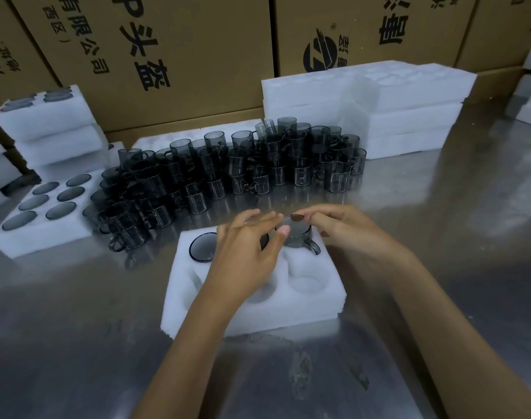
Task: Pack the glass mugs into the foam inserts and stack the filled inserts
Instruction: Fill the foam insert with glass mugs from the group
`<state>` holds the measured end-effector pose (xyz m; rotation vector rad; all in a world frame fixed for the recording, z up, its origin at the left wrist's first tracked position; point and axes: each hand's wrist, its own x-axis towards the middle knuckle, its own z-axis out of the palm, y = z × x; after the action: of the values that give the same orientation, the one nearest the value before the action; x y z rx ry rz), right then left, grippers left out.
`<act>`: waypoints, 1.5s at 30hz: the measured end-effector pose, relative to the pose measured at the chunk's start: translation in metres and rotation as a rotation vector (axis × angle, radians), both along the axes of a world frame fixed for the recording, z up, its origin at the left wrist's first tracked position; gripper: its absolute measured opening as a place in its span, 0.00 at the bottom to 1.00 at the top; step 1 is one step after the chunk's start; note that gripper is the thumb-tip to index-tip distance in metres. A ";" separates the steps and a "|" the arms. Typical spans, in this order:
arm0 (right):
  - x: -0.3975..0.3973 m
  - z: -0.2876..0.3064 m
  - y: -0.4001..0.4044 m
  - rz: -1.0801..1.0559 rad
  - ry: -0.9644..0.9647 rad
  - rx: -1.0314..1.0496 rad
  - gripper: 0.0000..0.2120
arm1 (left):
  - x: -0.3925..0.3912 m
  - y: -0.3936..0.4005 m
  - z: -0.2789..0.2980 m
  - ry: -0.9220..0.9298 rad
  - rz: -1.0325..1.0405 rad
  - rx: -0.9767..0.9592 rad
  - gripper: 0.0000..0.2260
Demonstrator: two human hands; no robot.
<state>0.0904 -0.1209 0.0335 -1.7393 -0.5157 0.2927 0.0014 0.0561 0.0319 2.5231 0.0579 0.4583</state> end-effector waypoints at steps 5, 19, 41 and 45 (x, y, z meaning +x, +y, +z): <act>0.002 0.000 -0.004 0.013 0.081 -0.034 0.13 | 0.001 0.000 0.000 0.041 0.043 0.044 0.18; 0.009 -0.013 -0.012 0.037 0.239 0.052 0.11 | 0.003 0.000 0.004 0.042 0.065 0.108 0.14; 0.103 -0.050 -0.010 -0.604 -0.398 -0.354 0.11 | 0.005 0.012 0.010 0.170 -0.068 0.168 0.31; 0.094 -0.049 -0.011 -0.629 -0.345 -0.270 0.11 | 0.012 0.012 0.012 0.181 -0.066 0.103 0.28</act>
<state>0.1845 -0.1319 -0.0153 -2.1305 -0.1513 -0.4075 0.0129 0.0685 0.0439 2.6529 0.0204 0.2105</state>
